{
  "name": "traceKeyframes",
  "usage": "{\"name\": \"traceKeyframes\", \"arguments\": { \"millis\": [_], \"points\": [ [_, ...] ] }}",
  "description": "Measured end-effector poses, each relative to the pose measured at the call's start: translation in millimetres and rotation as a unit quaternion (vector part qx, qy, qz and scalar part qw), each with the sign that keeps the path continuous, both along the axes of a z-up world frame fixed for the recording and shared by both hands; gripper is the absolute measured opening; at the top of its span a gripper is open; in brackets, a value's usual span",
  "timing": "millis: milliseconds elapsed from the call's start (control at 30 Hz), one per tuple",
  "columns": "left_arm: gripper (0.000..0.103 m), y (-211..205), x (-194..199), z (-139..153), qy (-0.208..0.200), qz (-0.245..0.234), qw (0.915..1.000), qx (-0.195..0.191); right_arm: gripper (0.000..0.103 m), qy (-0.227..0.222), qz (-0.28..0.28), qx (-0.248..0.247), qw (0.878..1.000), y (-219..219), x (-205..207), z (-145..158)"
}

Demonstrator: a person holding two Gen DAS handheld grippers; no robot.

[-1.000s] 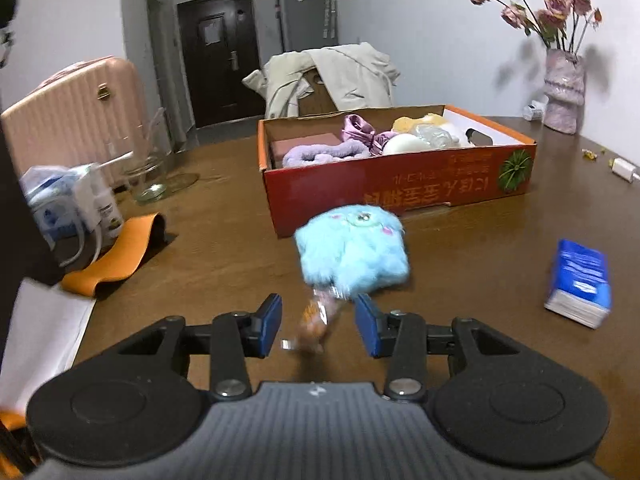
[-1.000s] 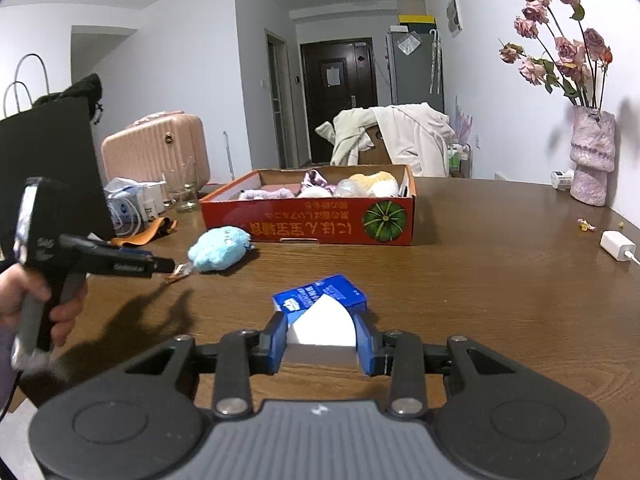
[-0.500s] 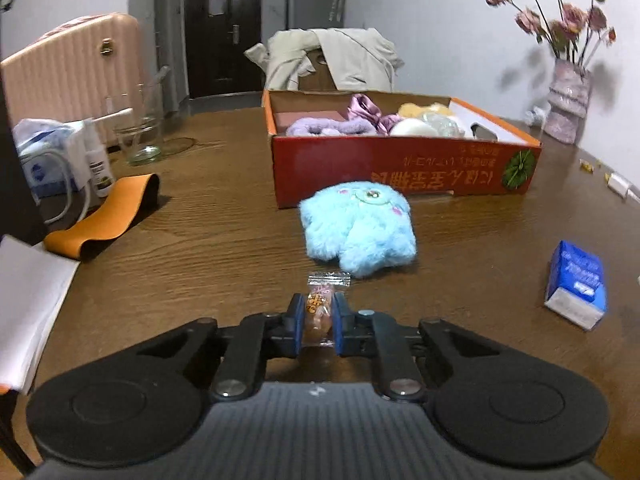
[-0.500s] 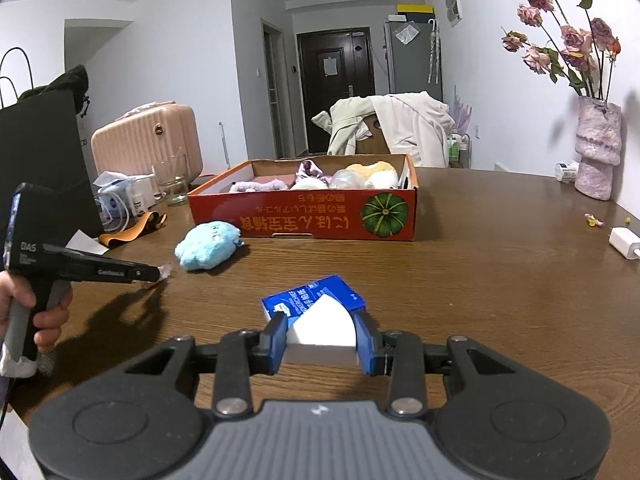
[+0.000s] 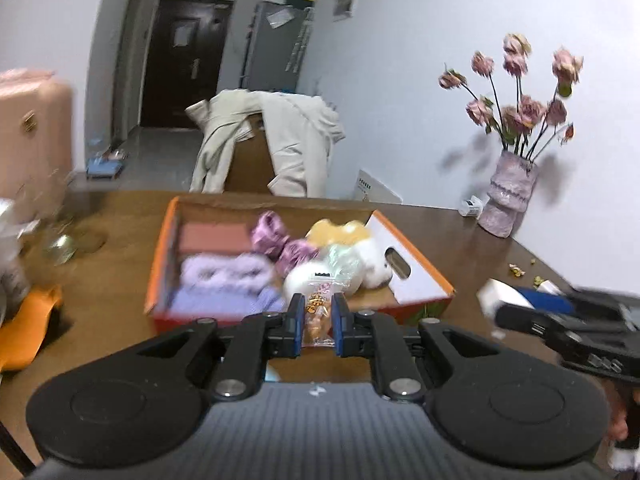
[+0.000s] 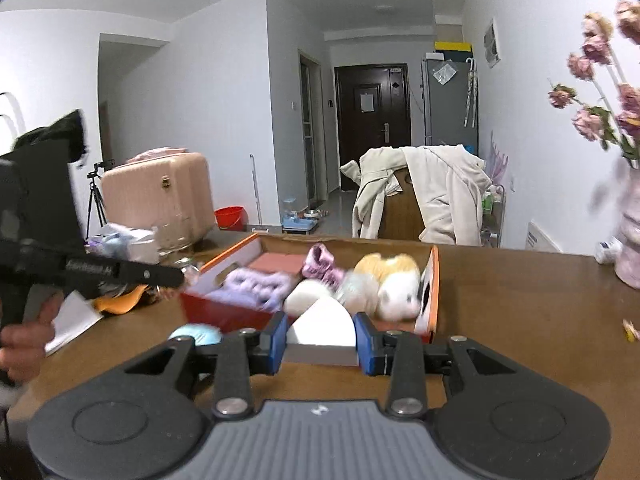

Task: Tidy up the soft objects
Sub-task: 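Close the left gripper on the wrapped snack and carry it into the box, then open both grippers to drop the snack and foam wedge into the box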

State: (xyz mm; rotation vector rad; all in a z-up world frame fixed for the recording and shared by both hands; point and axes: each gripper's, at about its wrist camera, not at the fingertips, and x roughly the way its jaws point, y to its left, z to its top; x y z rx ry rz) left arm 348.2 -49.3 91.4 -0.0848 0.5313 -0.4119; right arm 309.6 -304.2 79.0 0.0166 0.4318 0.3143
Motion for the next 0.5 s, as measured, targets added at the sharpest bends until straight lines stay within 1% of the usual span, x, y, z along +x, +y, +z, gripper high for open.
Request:
{"name": "traceKeyframes", "arguments": {
  "millis": [133,233,333,467,500],
  "points": [
    [0.014,-34,49,-10,0.027,-0.011,0.9995,0.012,0.035,0.036,-0.01,-0.004,0.999,-1,70,-13],
    [0.014,-38,75,-22,0.044,0.001,0.9988,0.02,0.035,0.064,-0.009,0.007,0.998,3,106,-27],
    [0.014,-31,92,-32,0.054,0.019,0.9982,0.019,0.035,0.087,0.009,0.02,0.996,13,130,-40],
    [0.014,-26,121,-33,0.055,0.04,0.9976,0.013,0.036,0.111,0.023,0.005,0.994,34,148,-57],
    [0.015,-27,128,-33,0.056,0.042,0.9975,0.012,0.038,0.118,0.031,0.005,0.993,39,151,-60]
  ]
}}
